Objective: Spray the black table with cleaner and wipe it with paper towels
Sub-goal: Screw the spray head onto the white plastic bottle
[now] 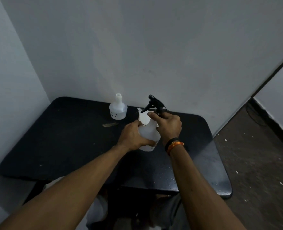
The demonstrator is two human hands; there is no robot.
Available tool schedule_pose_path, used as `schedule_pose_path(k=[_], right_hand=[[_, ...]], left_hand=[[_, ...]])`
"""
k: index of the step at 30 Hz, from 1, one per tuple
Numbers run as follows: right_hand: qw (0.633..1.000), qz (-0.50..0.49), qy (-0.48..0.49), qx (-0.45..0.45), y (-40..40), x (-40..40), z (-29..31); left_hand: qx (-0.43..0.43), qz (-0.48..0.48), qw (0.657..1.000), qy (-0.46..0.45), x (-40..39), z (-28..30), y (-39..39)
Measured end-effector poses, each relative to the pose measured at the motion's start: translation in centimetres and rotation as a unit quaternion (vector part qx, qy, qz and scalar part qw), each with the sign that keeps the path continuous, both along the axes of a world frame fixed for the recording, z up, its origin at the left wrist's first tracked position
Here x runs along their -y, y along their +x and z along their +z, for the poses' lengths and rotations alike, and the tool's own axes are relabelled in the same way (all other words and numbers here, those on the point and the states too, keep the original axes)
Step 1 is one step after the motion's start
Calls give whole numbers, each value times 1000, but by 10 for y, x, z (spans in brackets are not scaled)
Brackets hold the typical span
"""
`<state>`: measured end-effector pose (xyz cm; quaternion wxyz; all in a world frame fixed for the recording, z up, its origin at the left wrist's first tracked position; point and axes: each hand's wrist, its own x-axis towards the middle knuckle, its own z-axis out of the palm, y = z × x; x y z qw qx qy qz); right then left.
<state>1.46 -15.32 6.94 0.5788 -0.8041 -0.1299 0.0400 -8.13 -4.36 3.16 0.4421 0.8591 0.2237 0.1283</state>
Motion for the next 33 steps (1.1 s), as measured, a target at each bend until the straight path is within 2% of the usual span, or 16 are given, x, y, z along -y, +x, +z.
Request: schedule_pose_path(k=[7, 10, 14, 18, 22, 25, 29, 33], right_hand=[[993, 60, 85, -64, 11, -3, -12], [976, 135, 140, -101, 15, 2, -13], [965, 199, 119, -124, 17, 6, -7], [975, 168, 99, -111, 19, 0, -5], [984, 92, 109, -107, 22, -10, -4], [987, 61, 103, -106, 28, -13, -2], [985, 84, 111, -99, 35, -11, 2], [971, 131, 145, -136, 41, -5, 4]], left_hand=[[15, -18, 1000, 4, -18, -9, 0], [-6, -65, 997, -43, -23, -17, 1], [-39, -133, 983, -119, -29, -28, 3], [-35, -150, 978, -143, -22, -28, 11], [-19, -46, 995, -90, -15, -26, 23], [12, -29, 996, -82, -15, -26, 30], [1, -71, 991, -117, -24, -24, 38], [-21, -114, 982, -149, -33, -26, 44]])
